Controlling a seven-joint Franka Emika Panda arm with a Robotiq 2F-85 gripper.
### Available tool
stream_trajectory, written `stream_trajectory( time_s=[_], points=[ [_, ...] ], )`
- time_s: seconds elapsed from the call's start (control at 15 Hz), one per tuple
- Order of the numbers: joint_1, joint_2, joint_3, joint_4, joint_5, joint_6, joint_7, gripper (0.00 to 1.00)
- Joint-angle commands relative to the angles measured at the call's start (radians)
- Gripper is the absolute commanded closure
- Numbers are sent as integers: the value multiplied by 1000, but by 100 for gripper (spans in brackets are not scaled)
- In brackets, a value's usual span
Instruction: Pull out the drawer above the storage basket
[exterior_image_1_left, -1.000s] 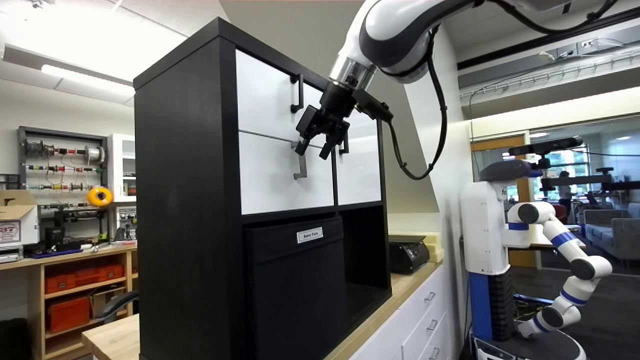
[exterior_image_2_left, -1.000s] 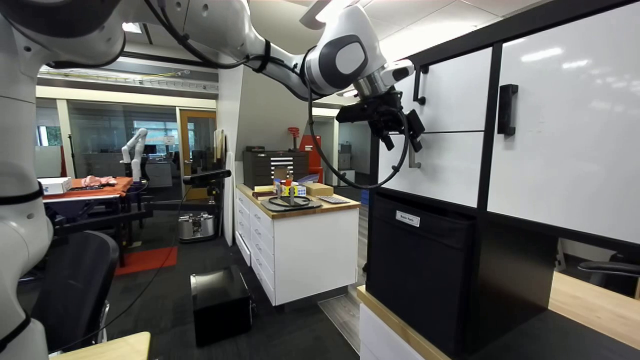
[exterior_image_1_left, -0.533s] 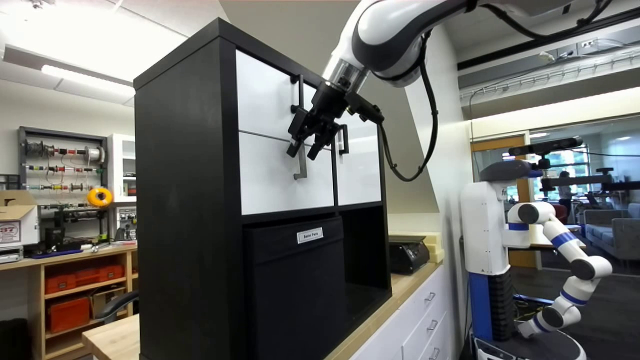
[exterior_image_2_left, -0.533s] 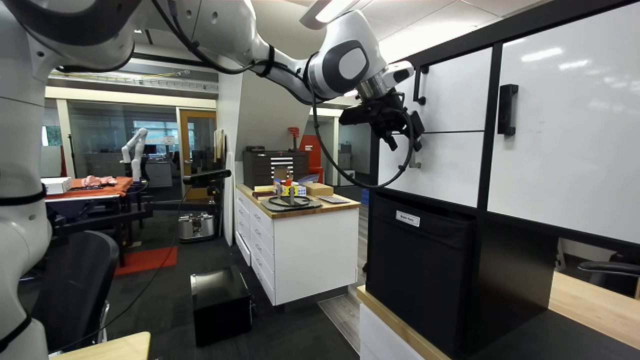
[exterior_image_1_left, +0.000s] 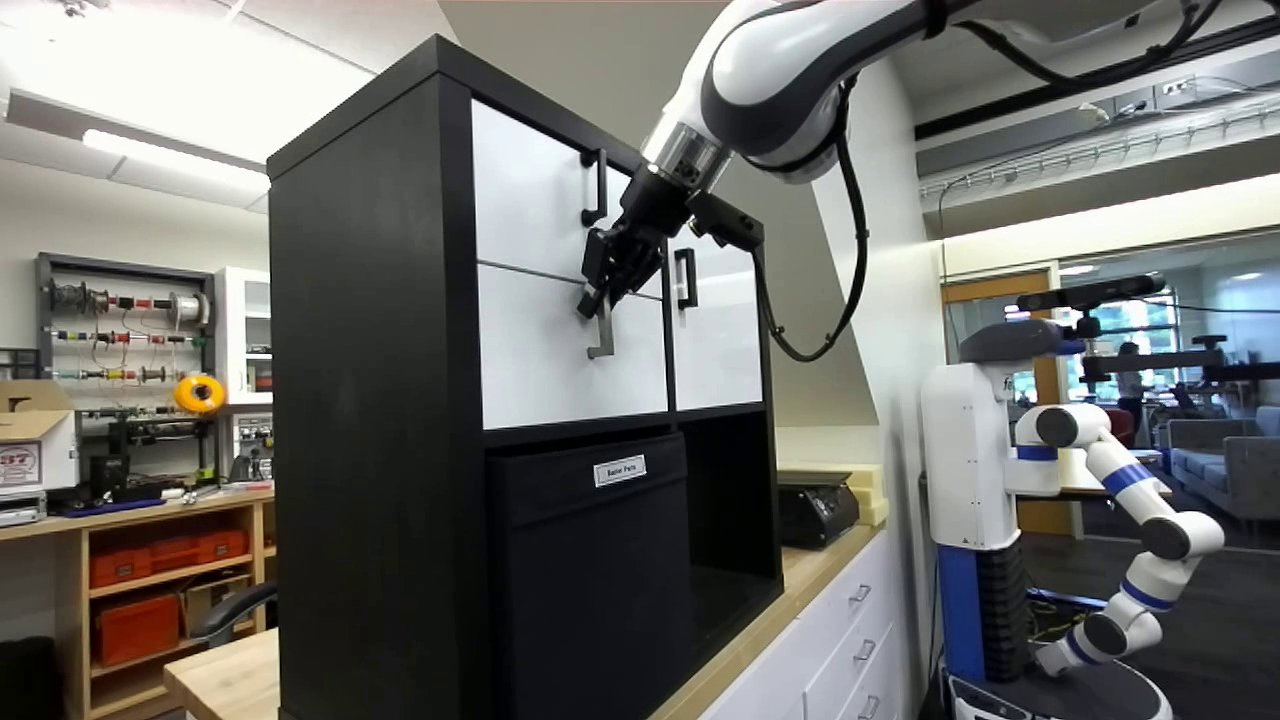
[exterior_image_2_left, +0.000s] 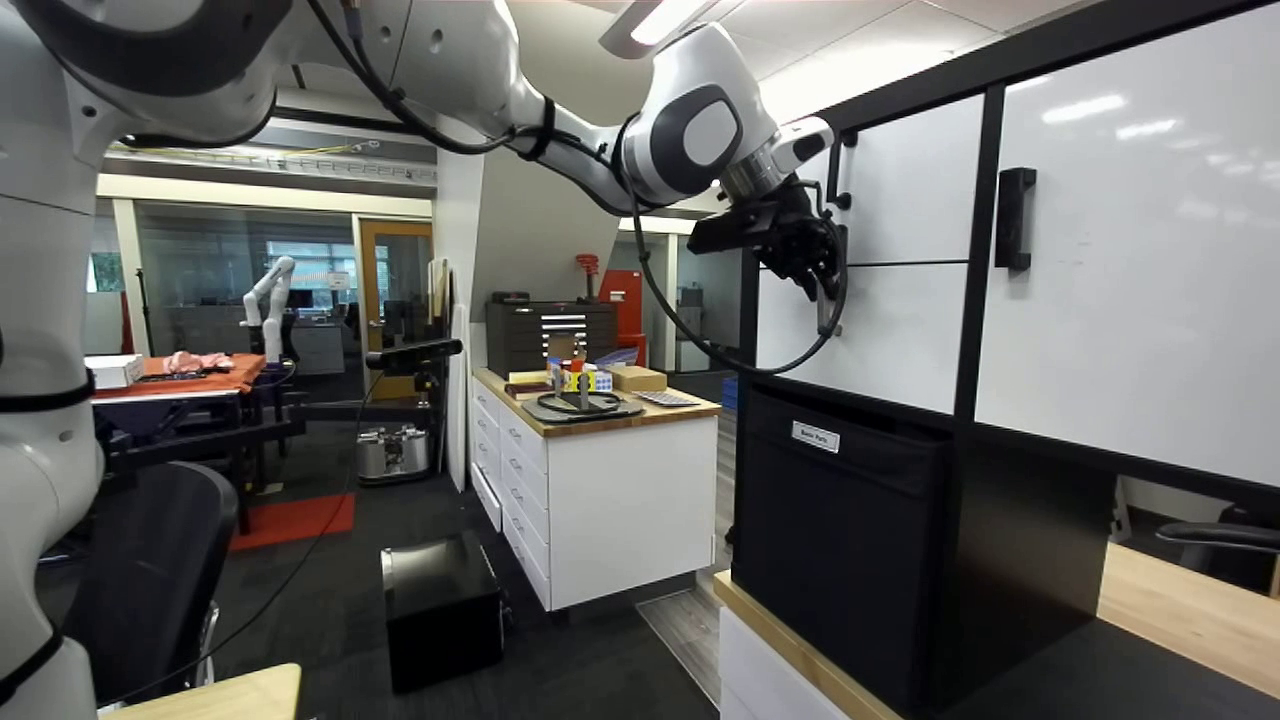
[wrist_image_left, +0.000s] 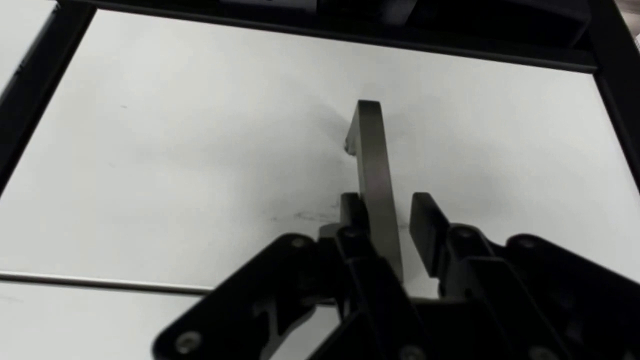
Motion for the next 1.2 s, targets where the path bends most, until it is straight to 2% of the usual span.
stream_trajectory(
  time_s=[0.0,0.13,0.2,0.53,1.13],
  points=[
    [-4,-6,-6,1,3,24,-29,97],
    [-7,-15,-8,-10,8,20,-30,99],
    [-8,-18,-7,-15,12,18,-31,96],
    [-11,-55,-3,-68,31,15,-40,96],
    [-7,-229,-14,-295,3,54,-20,96]
  ],
)
